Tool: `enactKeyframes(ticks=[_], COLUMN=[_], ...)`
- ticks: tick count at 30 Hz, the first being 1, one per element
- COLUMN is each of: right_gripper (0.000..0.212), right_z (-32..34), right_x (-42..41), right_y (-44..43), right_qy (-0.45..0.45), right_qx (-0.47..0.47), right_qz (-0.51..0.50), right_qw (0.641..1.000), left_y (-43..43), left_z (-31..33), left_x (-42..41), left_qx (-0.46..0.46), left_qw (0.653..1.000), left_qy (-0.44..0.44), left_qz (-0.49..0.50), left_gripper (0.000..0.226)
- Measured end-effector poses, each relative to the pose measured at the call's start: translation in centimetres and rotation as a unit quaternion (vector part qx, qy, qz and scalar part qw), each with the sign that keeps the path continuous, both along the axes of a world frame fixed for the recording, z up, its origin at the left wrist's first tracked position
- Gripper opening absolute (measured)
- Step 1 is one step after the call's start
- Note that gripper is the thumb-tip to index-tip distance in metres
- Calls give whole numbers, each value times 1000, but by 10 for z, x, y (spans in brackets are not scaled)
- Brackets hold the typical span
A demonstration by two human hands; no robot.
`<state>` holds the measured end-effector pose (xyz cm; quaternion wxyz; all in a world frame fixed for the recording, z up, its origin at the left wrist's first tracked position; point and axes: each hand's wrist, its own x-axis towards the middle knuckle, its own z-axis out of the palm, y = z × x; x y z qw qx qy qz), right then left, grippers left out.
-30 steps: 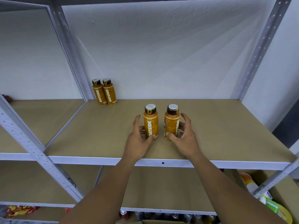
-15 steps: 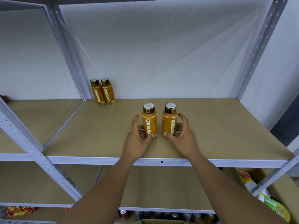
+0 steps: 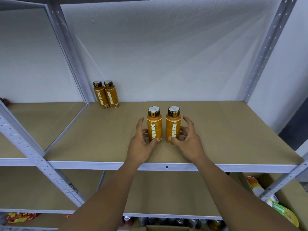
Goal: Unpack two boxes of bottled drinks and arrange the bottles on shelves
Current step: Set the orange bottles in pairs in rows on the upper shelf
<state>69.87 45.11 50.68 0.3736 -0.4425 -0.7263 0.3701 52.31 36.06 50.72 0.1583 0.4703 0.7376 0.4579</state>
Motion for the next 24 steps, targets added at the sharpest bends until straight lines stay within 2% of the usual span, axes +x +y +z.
enactKeyframes(ticks=[24], right_gripper=[100], right_z=[-1], right_x=[-2], right_y=[0], right_qy=[-25], right_qx=[18], right_qz=[12], right_qw=[999], left_y=[-1], left_z=[0], left_x=[1], left_qx=[-1], left_qw=[1000], left_qy=[20], left_qz=[-8], left_gripper=[98])
